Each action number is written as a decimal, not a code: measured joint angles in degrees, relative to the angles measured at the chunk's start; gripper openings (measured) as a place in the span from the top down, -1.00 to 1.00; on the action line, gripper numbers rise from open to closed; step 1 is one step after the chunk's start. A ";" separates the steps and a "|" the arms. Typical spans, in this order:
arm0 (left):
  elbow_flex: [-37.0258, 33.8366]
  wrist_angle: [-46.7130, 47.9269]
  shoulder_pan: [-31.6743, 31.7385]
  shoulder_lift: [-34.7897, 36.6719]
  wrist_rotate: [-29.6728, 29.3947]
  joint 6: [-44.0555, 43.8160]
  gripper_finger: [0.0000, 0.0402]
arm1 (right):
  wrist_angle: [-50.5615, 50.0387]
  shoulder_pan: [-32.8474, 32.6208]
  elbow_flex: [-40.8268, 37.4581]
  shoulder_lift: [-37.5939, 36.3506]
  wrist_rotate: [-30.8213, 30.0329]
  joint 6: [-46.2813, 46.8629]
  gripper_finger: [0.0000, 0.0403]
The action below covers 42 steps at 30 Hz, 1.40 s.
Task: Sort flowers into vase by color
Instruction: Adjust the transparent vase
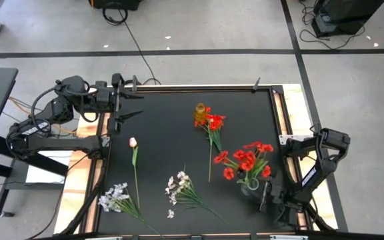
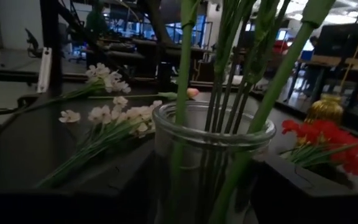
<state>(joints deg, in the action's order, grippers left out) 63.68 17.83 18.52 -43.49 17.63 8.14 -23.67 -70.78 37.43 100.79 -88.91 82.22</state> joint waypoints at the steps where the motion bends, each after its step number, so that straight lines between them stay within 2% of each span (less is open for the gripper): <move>1: 0.00 -0.01 0.01 0.00 0.00 0.00 -0.12 | -0.08 -0.32 0.00 -0.02 0.26 0.47 -0.18; 14: 0.00 0.00 0.00 0.00 0.00 0.00 -0.12 | -0.32 -1.95 0.02 -0.10 1.06 3.73 -0.56; 20: 0.00 -0.01 0.01 0.00 0.00 0.00 -0.12 | -0.28 -1.94 0.07 -2.67 -0.02 -0.72 -0.59; 33: 0.00 -0.01 0.00 0.01 0.00 0.00 -0.12 | -0.44 -1.69 0.09 -14.81 -0.94 -14.75 -0.59; 38: 0.00 0.02 0.00 0.01 0.00 0.00 -0.12 | -0.32 -2.05 0.09 -20.52 2.01 -18.87 -0.59; 42: 0.00 -0.01 0.01 0.00 0.00 0.00 -0.12 | -0.30 -2.30 0.09 -25.71 8.92 -22.11 -0.59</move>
<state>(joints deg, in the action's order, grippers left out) 63.68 17.83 18.53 -43.50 17.63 8.14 -23.97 -73.08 37.52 75.08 -79.99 60.11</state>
